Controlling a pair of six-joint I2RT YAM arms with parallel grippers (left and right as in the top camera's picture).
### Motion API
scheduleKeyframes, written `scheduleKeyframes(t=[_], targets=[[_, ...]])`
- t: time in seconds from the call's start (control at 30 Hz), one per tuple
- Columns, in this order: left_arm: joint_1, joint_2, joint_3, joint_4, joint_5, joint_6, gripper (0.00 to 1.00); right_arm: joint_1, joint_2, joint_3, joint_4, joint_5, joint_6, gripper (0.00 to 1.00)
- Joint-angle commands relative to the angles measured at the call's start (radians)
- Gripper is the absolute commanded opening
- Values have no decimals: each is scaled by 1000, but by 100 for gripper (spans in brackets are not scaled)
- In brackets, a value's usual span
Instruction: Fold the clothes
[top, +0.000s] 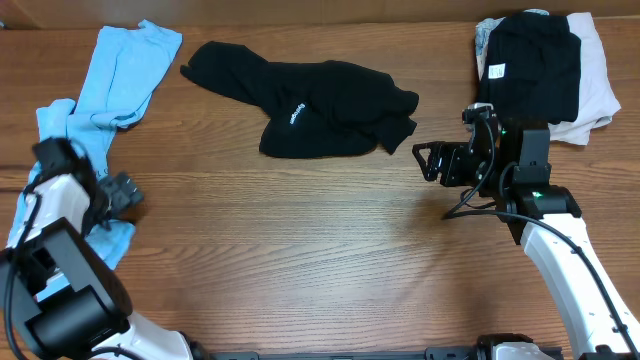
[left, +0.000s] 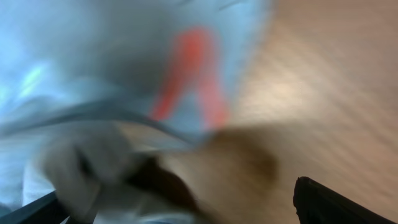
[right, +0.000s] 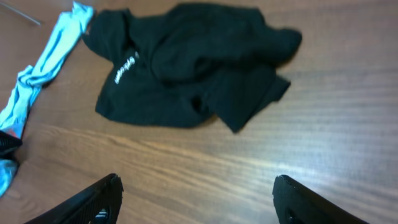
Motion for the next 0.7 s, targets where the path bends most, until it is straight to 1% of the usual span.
scheduleKeyframes(t=[0.0, 0.13, 0.2, 0.27, 0.37, 0.5, 0.67], targets=[[-87, -66, 82, -29, 61, 16, 100, -3, -5, 26, 48, 4, 16, 81], [-183, -122, 142, -97, 1, 30, 100, -2, -5, 35, 93, 4, 60, 81], [-234, -148, 167, -127, 0, 48, 100, 5, -5, 50, 93, 27, 68, 80], [-288, -171, 191, -157, 0, 51, 100, 24, -5, 73, 92, 87, 68, 80], [-378, -203, 229, -213, -1, 111, 100, 65, -5, 119, 89, 192, 68, 79], [-500, -227, 256, -208, -12, 156, 100, 105, 24, 176, 89, 291, 68, 79], [-595, -220, 258, -142, 21, 154, 100, 109, 136, 196, 89, 266, 109, 79]])
